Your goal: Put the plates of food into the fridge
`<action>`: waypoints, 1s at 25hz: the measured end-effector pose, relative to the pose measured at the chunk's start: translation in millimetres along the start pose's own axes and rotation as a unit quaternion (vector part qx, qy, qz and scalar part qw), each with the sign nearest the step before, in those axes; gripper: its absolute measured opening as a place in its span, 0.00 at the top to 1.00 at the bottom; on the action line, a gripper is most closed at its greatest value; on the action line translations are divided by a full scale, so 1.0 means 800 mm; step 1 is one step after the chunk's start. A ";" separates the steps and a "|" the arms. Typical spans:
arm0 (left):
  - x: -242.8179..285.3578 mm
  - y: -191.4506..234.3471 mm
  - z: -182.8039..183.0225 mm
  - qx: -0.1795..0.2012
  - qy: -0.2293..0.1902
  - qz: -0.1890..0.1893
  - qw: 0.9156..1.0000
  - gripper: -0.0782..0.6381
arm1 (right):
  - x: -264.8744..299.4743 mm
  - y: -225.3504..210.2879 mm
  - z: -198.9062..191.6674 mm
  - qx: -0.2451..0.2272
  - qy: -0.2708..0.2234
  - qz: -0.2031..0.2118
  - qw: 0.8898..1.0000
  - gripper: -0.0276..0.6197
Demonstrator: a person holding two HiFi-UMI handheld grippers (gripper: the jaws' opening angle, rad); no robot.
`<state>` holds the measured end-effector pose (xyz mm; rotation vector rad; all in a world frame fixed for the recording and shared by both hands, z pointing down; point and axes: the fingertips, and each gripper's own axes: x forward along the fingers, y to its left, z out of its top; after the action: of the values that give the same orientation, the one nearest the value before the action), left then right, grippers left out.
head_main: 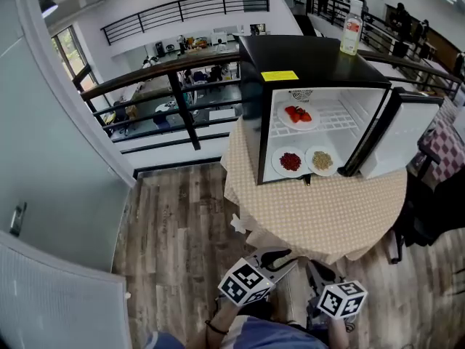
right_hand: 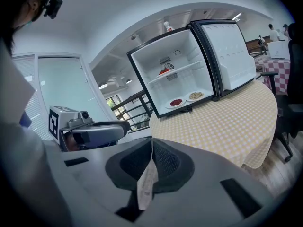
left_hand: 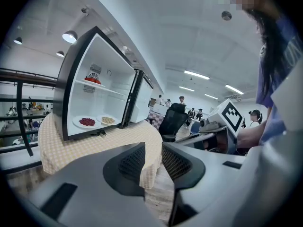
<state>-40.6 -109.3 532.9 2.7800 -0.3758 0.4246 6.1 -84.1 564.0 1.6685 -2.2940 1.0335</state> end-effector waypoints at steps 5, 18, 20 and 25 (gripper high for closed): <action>0.018 -0.036 -0.001 -0.016 -0.009 0.005 1.000 0.73 | -0.037 -0.004 -0.011 -0.038 0.006 0.021 0.999 0.92; 0.058 -0.174 -0.012 0.002 0.000 0.019 1.000 0.73 | -0.154 -0.034 -0.060 -0.102 0.025 0.056 0.993 0.92; 0.061 -0.197 -0.018 0.006 0.002 0.022 1.000 0.72 | -0.173 -0.037 -0.073 -0.108 0.027 0.060 0.992 0.92; 0.062 -0.254 -0.039 0.004 0.004 0.029 1.000 0.72 | -0.222 -0.044 -0.102 -0.115 0.029 0.065 0.991 0.92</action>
<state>58.2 77.6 525.5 2.7790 -0.4536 0.4522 82.2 99.3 558.6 1.4009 -2.4057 0.7907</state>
